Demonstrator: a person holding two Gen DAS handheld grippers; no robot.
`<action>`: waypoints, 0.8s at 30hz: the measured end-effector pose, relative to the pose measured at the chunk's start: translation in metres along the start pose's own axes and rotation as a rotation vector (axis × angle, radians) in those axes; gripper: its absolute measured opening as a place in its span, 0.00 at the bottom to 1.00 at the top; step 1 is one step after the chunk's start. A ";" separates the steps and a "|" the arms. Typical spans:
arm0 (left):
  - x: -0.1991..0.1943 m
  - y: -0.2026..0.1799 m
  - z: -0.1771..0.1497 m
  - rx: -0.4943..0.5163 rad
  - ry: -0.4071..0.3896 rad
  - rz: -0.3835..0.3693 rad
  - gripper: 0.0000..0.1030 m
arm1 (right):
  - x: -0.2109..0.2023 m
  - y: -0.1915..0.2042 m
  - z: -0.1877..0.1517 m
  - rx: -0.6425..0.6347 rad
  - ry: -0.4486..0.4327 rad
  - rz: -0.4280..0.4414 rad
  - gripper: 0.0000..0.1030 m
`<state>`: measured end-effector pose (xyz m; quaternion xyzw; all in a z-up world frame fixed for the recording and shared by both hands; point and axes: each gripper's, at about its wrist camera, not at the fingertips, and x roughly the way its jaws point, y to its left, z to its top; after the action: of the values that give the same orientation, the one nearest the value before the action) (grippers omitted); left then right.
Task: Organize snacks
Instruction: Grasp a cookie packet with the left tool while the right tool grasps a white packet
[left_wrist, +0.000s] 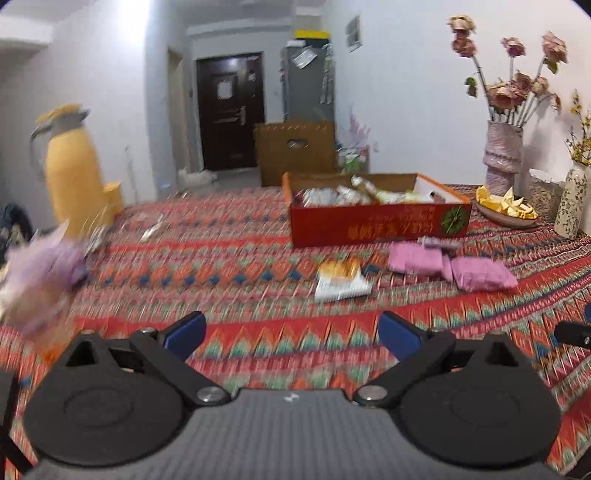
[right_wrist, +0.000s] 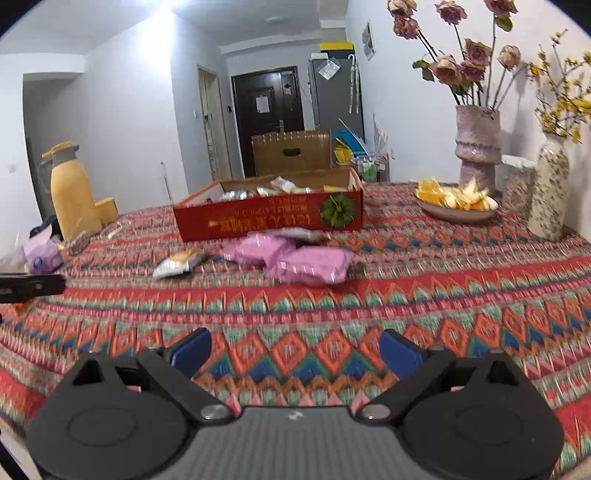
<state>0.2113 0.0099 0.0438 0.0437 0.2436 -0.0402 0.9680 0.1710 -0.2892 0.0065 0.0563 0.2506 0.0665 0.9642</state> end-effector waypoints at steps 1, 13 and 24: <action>0.010 -0.002 0.008 0.016 -0.009 -0.009 1.00 | 0.006 -0.001 0.009 0.006 -0.007 0.013 0.95; 0.165 -0.026 0.043 0.018 0.121 -0.107 0.92 | 0.145 -0.025 0.107 0.175 0.070 0.117 0.91; 0.203 -0.029 0.030 0.010 0.187 -0.117 0.64 | 0.254 -0.023 0.119 0.256 0.196 0.050 0.76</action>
<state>0.4008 -0.0334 -0.0283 0.0379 0.3346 -0.0937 0.9369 0.4511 -0.2809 -0.0145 0.1781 0.3486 0.0634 0.9180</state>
